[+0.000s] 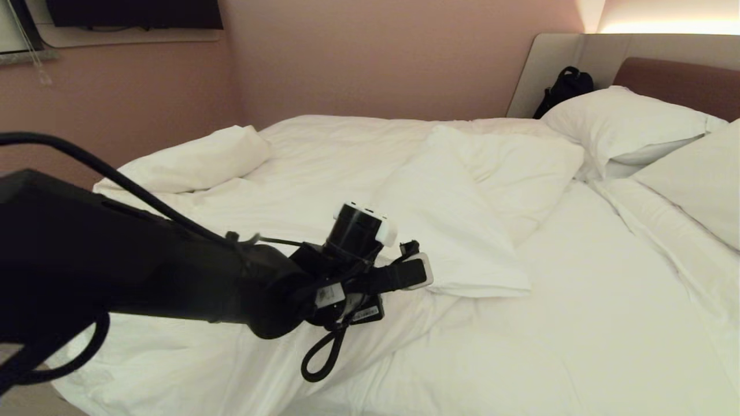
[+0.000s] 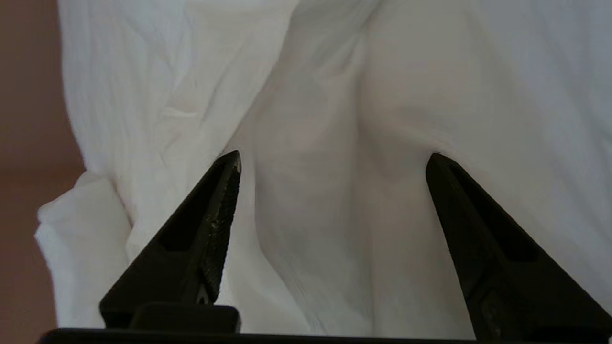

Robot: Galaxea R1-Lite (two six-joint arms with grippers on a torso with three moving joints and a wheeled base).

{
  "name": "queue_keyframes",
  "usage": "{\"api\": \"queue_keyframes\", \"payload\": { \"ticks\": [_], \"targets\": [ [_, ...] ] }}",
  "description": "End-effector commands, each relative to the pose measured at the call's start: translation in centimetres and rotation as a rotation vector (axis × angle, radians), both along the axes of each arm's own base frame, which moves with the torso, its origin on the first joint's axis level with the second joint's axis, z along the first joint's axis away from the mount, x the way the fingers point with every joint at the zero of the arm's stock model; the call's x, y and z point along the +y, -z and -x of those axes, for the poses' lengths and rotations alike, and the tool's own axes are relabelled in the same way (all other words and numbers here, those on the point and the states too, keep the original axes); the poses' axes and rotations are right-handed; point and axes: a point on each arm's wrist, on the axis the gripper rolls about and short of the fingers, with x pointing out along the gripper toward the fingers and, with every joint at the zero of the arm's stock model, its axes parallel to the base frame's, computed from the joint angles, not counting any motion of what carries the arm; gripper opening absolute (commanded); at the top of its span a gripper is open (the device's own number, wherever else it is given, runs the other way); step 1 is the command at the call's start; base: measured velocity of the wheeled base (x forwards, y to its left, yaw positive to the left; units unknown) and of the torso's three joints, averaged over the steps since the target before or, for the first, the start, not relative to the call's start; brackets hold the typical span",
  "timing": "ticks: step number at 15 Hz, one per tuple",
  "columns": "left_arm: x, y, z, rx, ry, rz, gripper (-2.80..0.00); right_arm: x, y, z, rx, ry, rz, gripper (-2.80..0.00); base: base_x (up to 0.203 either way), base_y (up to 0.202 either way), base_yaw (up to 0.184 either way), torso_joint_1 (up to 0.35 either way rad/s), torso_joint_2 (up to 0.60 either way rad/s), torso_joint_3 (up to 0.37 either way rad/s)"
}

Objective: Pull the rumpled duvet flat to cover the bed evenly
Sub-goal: Flatten the corners of the folded blanket

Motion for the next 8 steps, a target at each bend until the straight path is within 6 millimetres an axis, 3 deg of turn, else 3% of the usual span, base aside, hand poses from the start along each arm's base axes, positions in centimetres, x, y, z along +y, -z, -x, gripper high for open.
{"api": "queue_keyframes", "payload": {
  "ticks": [1, 8],
  "targets": [
    [-0.8, 1.5, -0.6, -0.014, 0.001, -0.023, 0.00, 0.0, 0.0, 0.0, 0.000, 0.000, 0.000, -2.80, 0.000, 0.000, 0.000, 0.000, 0.00, 0.000],
    [-1.4, 0.5, -0.7, -0.088, -0.044, -0.036, 0.00, 0.0, 0.0, 0.0, 0.000, 0.000, 0.000, -2.80, 0.000, 0.000, 0.000, 0.000, 0.00, 0.000]
  ]
}}
